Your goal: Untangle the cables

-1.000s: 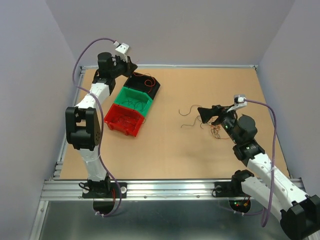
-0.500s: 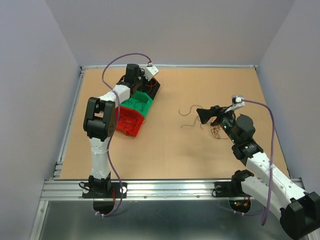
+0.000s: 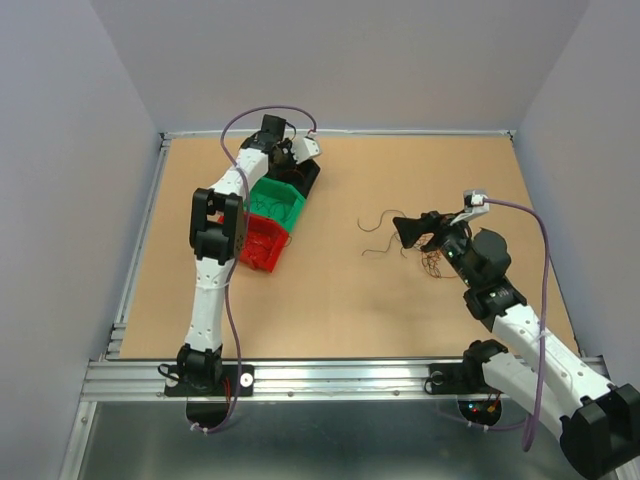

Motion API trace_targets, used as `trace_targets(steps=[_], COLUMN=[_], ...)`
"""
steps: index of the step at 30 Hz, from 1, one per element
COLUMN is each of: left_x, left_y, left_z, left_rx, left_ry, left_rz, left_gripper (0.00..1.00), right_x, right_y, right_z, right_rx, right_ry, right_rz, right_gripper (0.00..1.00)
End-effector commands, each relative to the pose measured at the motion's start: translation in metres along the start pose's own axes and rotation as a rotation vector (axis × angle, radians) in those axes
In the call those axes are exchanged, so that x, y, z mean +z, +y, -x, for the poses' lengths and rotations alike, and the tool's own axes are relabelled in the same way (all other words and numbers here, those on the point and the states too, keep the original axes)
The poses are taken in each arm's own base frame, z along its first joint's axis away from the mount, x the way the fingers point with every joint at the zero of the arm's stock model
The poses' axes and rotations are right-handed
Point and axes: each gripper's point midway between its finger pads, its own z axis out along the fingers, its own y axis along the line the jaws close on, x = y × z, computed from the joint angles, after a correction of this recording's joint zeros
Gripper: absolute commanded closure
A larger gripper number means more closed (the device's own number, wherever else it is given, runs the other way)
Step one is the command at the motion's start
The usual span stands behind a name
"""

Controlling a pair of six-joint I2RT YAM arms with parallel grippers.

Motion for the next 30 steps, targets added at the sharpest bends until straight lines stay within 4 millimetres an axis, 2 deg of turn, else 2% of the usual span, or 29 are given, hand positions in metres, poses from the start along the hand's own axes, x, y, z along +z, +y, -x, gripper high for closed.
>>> trace_targets(steps=[1,2,3,4,10,12,14,15,21,24,26,29,30], left_x=[0.002,-0.002,-0.003,-0.019,-0.072,-0.092,-0.104,-0.117,-0.157,-0.168,-0.181,-0.189,-0.180], left_y=[-0.046,-0.044,-0.054,-0.035,0.011,0.023,0.026,0.028,0.030,0.021,0.003,-0.036,-0.073], left_z=[-0.034,-0.031,-0.032,-0.016,0.011,0.022,0.029,0.036,0.054,0.057,0.072,0.095,0.106], left_rx=[0.026,0.013,0.000,0.007,-0.031,-0.036,-0.043,-0.048,-0.044,-0.047,-0.026,-0.003,0.019], left_ry=[0.120,0.100,0.071,0.014,-0.072,-0.097,-0.117,-0.135,-0.161,-0.157,-0.174,-0.234,-0.238], left_rz=[-0.216,-0.211,-0.245,-0.192,-0.074,-0.051,-0.048,-0.036,-0.010,-0.029,-0.061,-0.118,-0.179], left_gripper=[0.84,0.70,0.64,0.60,0.51,0.36,0.30,0.29,0.25,0.31,0.34,0.36,0.34], right_x=[-0.001,0.000,0.001,0.002,0.007,0.009,0.014,0.014,0.017,0.016,0.013,0.009,0.008], right_y=[0.009,0.009,0.008,0.008,0.006,0.001,-0.004,-0.008,-0.015,-0.015,-0.017,-0.027,-0.033], right_z=[0.012,0.011,0.010,0.011,0.005,0.000,-0.002,-0.006,-0.009,-0.008,-0.006,-0.002,0.001], right_rx=[-0.023,-0.022,-0.022,-0.023,-0.020,-0.017,-0.015,-0.015,-0.012,-0.019,-0.023,-0.019,-0.019], right_ry=[-0.045,-0.043,-0.038,-0.039,-0.017,0.002,0.023,0.045,0.053,0.049,0.037,0.017,0.004], right_rz=[0.041,0.039,0.037,0.036,0.030,0.007,-0.024,-0.042,-0.077,-0.080,-0.091,-0.153,-0.186], right_gripper=[0.04,0.04,0.04,0.04,0.04,0.04,0.04,0.04,0.04,0.04,0.04,0.04,0.04])
